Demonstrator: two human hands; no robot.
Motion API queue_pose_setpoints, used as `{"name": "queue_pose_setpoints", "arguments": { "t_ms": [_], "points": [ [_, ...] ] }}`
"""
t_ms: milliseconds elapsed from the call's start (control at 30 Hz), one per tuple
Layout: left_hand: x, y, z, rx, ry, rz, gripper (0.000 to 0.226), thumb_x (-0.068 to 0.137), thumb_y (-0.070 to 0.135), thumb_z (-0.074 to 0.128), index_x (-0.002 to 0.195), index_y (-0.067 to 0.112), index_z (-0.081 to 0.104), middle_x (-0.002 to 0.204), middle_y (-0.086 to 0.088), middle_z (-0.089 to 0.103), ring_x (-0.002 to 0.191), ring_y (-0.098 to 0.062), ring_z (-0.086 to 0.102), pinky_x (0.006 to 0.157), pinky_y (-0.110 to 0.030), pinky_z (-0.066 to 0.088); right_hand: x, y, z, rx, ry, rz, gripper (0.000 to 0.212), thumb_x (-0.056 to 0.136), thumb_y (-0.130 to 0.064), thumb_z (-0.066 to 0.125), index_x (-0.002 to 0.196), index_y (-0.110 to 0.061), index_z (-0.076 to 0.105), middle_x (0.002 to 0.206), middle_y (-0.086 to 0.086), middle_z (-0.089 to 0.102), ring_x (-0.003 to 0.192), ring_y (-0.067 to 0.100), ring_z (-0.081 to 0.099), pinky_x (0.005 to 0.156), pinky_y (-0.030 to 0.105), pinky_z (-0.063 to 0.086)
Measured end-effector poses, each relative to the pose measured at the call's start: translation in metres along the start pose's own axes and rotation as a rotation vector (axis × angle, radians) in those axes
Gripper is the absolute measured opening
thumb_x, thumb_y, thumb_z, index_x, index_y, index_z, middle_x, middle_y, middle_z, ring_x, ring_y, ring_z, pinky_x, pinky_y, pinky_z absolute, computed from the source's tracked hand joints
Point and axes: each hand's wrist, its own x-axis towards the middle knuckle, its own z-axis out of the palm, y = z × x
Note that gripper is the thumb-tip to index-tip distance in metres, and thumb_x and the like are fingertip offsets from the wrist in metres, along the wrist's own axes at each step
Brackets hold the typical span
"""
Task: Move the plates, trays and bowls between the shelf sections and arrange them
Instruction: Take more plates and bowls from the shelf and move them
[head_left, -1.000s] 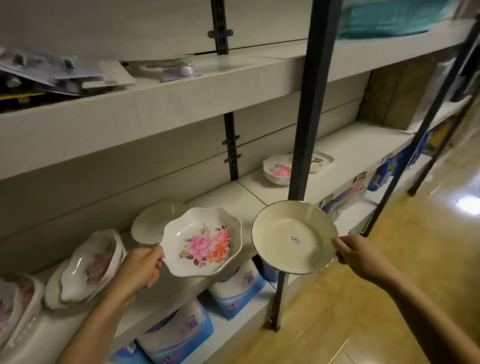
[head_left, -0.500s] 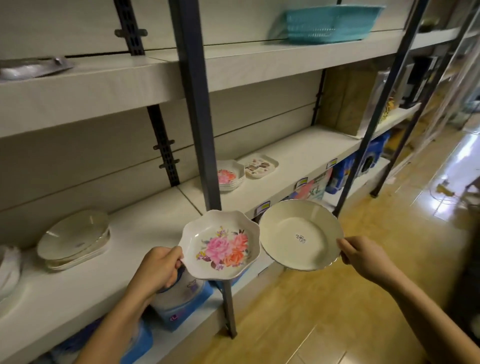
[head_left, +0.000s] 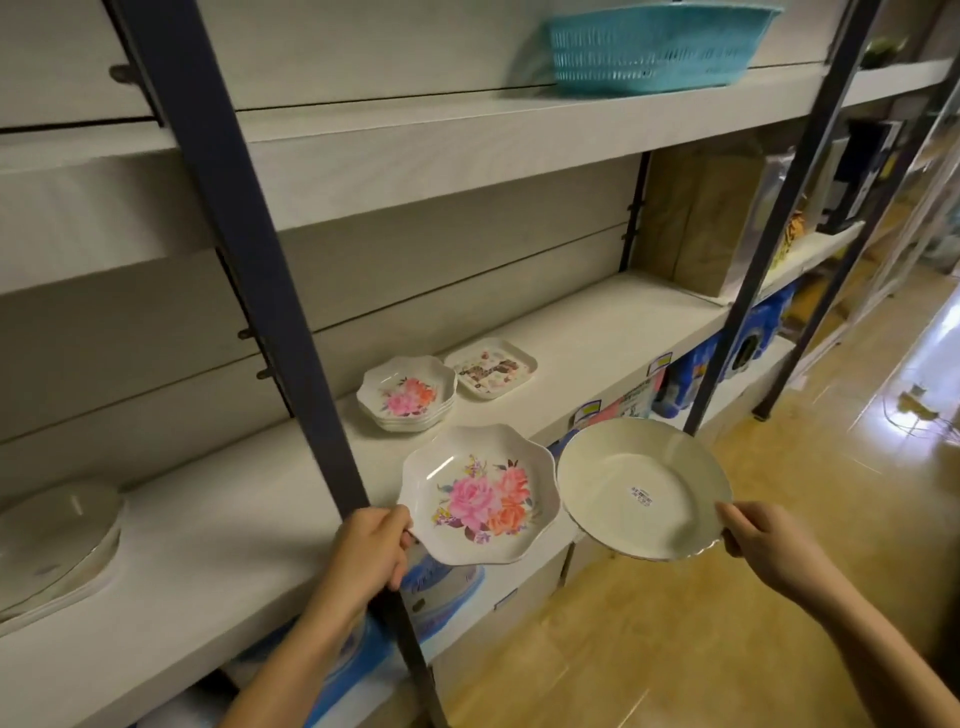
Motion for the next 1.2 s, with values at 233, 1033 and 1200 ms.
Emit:
{"name": "queue_pose_setpoints", "arguments": {
  "t_ms": [233,1033,1200],
  "points": [
    [0.052,0.025,0.028,-0.058,0.062,-0.013,0.034,0.092,0.014,0.043,0.060,0.007,0.047,0.028,0.003,0.037,0.025,-0.006,0.032,0.038,-0.018,0.032,0.085,-0.016,-0.007,-0.003,-0.070,-0.035,0.046,0.097,-0.023,0.040,0.054,-0.013,0.052,0.049,-0.003,0.049,0.046,0.012,0.043,0.051,0.025,0.034],
    [0.169,0.067,0.025,-0.193,0.690,-0.226,0.036,0.086,0.007,0.047,0.050,0.006,0.046,0.032,0.002,0.042,0.021,-0.007,0.034,0.035,-0.018,0.031,0.321,-0.051,-0.006,-0.091,-0.328,-0.466,0.049,0.095,-0.019,0.042,0.047,-0.016,0.042,0.045,0.000,0.046,0.048,0.016,0.042,0.053,0.029,0.033],
    [0.194,0.069,0.024,-0.155,0.667,-0.339,0.037,0.086,0.011,0.049,0.049,0.006,0.047,0.024,0.004,0.039,0.026,-0.014,0.036,0.041,-0.023,0.028,0.335,-0.060,0.000,-0.084,-0.344,-0.468,0.049,0.095,-0.018,0.043,0.045,-0.017,0.041,0.045,0.000,0.047,0.049,0.016,0.043,0.054,0.027,0.035]
  ]
}}
